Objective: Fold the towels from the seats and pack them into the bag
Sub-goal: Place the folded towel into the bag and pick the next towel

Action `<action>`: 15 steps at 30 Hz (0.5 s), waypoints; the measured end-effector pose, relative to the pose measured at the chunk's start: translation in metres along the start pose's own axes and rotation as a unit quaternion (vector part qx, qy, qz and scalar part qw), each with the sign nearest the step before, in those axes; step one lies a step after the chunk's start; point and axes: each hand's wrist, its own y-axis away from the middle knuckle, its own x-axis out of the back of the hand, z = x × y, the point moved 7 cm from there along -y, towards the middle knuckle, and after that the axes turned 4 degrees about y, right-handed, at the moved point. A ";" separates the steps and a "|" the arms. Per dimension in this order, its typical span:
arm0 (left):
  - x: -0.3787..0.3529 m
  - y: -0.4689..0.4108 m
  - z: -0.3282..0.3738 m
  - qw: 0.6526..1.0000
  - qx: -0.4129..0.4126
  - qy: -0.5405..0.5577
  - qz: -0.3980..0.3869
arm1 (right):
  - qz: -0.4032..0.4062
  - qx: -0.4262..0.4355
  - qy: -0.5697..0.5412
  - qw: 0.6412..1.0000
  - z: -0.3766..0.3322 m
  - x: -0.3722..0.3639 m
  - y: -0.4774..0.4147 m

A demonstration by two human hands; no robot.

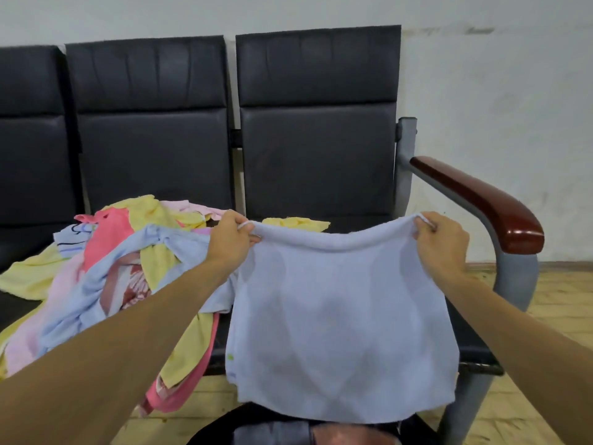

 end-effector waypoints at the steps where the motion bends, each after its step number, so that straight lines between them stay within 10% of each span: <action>1: -0.005 -0.007 -0.001 0.999 -0.011 -0.031 0.001 | 0.002 -0.003 -0.006 1.000 0.001 -0.006 -0.006; 15: 0.010 0.000 -0.018 0.995 -0.084 -0.048 -0.024 | -0.050 0.049 0.041 0.997 0.006 -0.003 -0.003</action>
